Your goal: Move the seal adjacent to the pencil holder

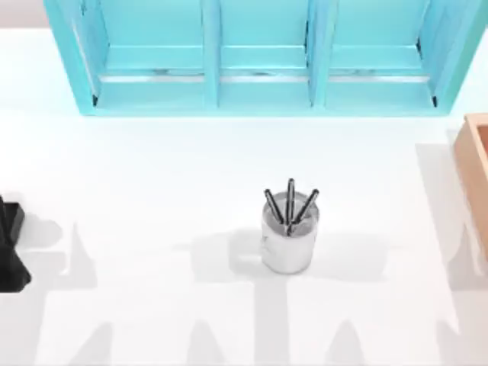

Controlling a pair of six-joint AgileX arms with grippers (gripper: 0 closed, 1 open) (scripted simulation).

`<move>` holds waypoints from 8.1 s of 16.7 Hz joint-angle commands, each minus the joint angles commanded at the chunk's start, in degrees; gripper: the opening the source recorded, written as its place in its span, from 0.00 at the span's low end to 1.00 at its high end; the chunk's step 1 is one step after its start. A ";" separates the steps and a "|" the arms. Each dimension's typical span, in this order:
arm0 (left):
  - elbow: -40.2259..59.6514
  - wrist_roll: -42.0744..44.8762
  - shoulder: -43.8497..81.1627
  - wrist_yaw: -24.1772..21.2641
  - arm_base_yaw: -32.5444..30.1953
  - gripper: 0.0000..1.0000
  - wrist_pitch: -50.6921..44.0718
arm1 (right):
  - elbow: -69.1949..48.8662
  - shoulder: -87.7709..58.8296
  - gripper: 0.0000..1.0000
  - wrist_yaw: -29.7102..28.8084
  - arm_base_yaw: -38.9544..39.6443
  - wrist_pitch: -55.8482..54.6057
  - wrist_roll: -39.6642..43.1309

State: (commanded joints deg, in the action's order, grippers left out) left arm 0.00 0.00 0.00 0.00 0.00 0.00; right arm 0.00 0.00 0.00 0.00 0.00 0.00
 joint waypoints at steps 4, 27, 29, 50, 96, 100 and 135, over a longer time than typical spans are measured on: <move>1.78 0.19 1.76 0.07 0.22 1.00 -1.65 | 0.00 0.00 1.00 0.00 0.00 0.00 0.00; 89.10 8.01 104.13 -0.08 6.63 1.00 -73.35 | 0.00 0.00 1.00 0.00 0.00 0.00 0.00; 91.44 8.20 106.36 -0.06 6.80 1.00 -74.94 | 0.00 0.00 1.00 0.00 0.00 0.00 0.00; 74.61 8.48 111.17 -0.08 7.01 0.92 -53.46 | 0.00 0.00 1.00 0.00 0.00 0.00 0.00; 102.37 -26.04 110.82 -0.16 -27.07 0.00 -82.20 | 0.00 0.00 1.00 0.00 0.00 0.00 0.00; 100.71 -36.34 111.70 -0.15 -37.77 0.00 -79.32 | 0.00 0.00 1.00 0.00 0.00 0.00 0.00; 96.51 -39.07 111.66 -0.14 -40.56 1.00 -74.82 | 0.00 0.00 1.00 0.00 0.00 0.00 0.00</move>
State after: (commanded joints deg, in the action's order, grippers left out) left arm 96.51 -39.07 111.66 -0.14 -40.56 -74.82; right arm 0.00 0.00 0.00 0.00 0.00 0.00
